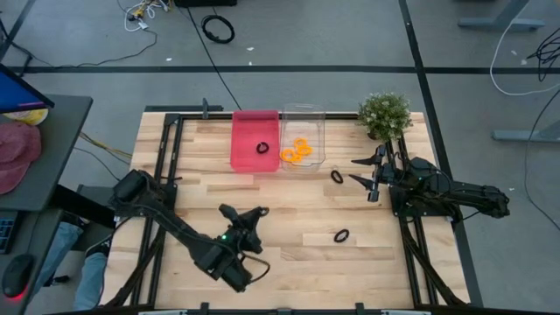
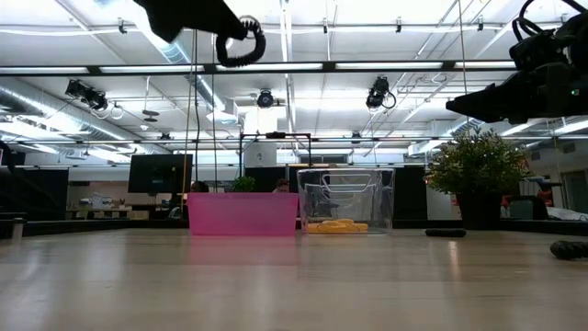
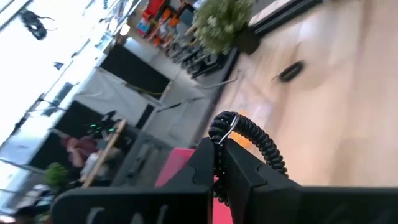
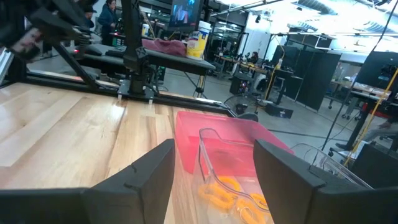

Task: Sort spring keychains
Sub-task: Put the black spring keychain into the red bin

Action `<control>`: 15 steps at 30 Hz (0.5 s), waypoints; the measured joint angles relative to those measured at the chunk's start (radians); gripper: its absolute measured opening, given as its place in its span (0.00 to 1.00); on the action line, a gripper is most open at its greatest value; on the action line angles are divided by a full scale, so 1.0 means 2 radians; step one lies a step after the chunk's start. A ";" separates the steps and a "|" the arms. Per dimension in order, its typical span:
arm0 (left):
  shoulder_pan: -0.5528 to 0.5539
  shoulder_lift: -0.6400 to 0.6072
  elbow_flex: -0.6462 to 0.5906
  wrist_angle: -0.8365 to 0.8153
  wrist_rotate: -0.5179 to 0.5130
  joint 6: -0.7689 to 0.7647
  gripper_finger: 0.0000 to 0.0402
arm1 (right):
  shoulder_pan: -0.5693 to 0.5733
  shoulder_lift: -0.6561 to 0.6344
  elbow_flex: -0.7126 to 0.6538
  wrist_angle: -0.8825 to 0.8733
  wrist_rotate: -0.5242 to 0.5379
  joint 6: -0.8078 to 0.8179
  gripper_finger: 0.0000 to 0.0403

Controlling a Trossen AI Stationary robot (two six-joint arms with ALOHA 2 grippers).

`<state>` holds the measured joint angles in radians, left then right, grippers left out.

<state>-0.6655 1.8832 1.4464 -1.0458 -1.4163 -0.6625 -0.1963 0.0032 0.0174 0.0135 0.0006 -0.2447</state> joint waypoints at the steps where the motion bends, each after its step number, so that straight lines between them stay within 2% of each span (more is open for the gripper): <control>1: 0.006 0.000 0.000 -0.013 -0.001 -0.003 0.04 | 0.000 0.000 0.000 0.000 0.000 0.000 0.55; 7: 0.049 0.000 0.000 -0.092 -0.006 -0.028 0.04 | 0.000 0.000 0.000 0.000 0.000 0.000 0.55; 15: 0.120 0.000 -0.001 -0.132 -0.031 -0.003 0.04 | 0.000 0.000 0.000 0.000 0.000 0.000 0.55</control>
<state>-0.4264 1.8827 1.4450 -1.3094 -1.4774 -0.6692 -0.1964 0.0032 0.0174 0.0132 0.0006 -0.2449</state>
